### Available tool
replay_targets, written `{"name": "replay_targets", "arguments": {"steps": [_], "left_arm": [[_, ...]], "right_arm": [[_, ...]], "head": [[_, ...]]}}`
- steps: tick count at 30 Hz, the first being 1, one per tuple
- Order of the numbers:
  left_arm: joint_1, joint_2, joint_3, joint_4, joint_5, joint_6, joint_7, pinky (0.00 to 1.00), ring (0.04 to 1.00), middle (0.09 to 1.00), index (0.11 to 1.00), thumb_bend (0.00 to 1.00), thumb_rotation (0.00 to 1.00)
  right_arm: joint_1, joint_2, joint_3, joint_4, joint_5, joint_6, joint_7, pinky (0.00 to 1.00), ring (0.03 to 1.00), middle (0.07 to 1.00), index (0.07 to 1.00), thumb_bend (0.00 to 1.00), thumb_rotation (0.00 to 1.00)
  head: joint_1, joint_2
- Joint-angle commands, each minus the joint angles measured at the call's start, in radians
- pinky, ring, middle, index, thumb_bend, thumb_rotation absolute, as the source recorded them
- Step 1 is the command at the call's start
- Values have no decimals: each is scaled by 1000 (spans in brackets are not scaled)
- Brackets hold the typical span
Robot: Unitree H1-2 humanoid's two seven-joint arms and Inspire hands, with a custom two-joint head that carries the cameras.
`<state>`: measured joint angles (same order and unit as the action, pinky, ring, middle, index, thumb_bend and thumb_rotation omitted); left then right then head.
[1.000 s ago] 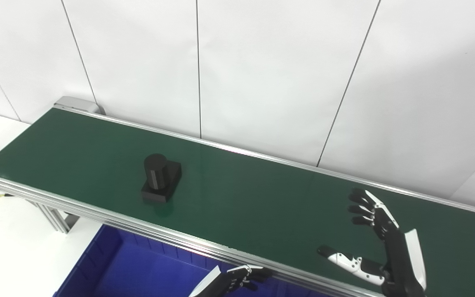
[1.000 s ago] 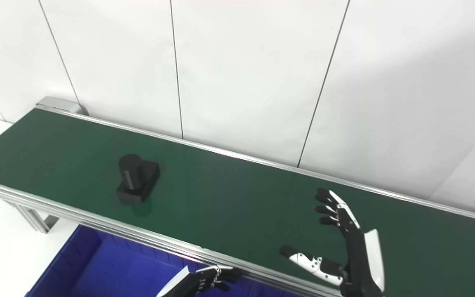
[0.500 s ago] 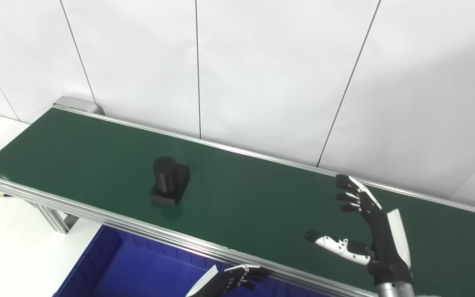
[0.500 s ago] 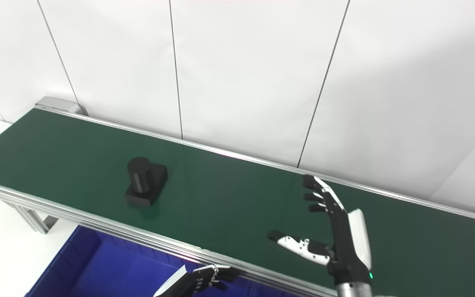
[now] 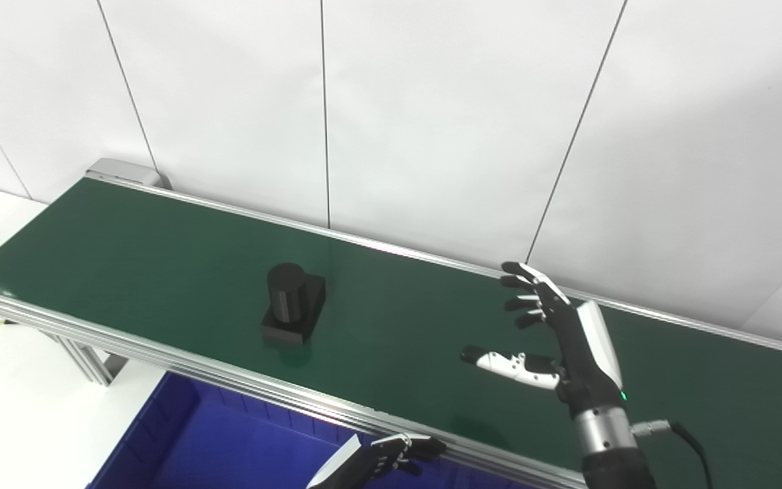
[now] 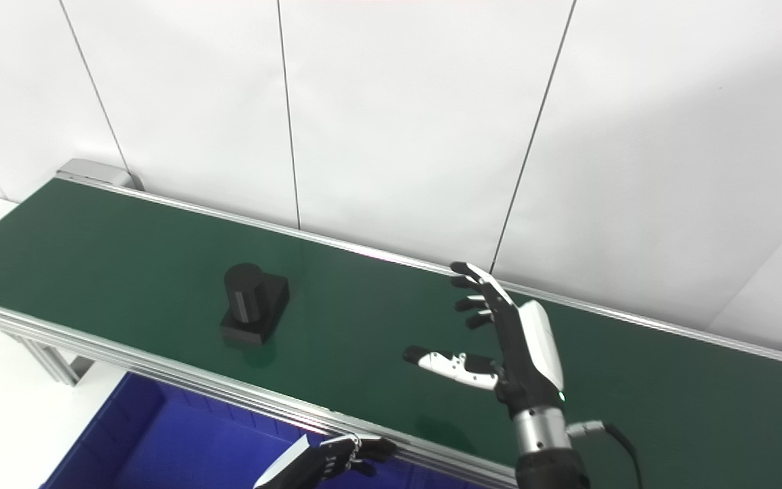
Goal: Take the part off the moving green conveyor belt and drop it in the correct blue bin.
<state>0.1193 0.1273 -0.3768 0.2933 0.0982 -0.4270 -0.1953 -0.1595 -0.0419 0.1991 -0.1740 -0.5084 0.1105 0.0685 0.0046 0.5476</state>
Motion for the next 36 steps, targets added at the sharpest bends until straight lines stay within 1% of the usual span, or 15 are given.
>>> {"name": "replay_targets", "arguments": {"steps": [1,5,9,12,16,20,23,29,33,36], "left_arm": [[-18,2,-3,-20,0,-43,6,779,833,837,792,919,163],[-18,4,-1,-26,-4,-43,-3,784,844,847,800,920,164],[-21,7,-2,-19,-15,-43,-10,785,848,852,807,915,178],[-20,6,-1,-19,-18,-43,-13,781,847,854,808,913,187],[-24,3,0,-13,-29,-42,-21,781,850,856,808,905,168],[-22,5,-1,-18,-21,-43,-19,785,858,859,811,899,166],[-13,5,11,-29,-43,-43,-30,782,860,865,808,906,149],[12,10,20,-60,-59,-43,-50,794,856,860,811,903,185],[25,8,25,-70,-67,-43,-58,786,849,856,811,898,166],[23,5,25,-62,-57,-43,-55,775,842,855,813,899,175]], "right_arm": [[-49,18,11,-9,-21,20,-9,567,663,780,828,792,303],[-76,35,31,0,-46,53,-8,547,664,780,828,795,310],[-104,44,53,30,-55,58,-4,532,667,783,837,789,332],[-121,49,68,45,-64,70,-1,538,670,783,843,787,331],[-149,58,84,75,-68,82,1,532,663,782,845,797,323],[-189,70,104,134,-71,71,-4,532,645,775,841,802,332],[-216,79,122,173,-81,71,-7,528,640,780,843,813,350],[-256,98,154,226,-101,94,-3,528,645,775,844,830,346],[-274,107,165,259,-102,93,-2,531,643,776,840,834,356],[-296,112,176,303,-103,92,1,533,638,781,841,825,349]], "head": [[-13,4],[-38,8],[-63,13],[-67,14],[-69,15],[-67,13],[-71,14],[-78,21],[-79,23],[-84,27]]}}
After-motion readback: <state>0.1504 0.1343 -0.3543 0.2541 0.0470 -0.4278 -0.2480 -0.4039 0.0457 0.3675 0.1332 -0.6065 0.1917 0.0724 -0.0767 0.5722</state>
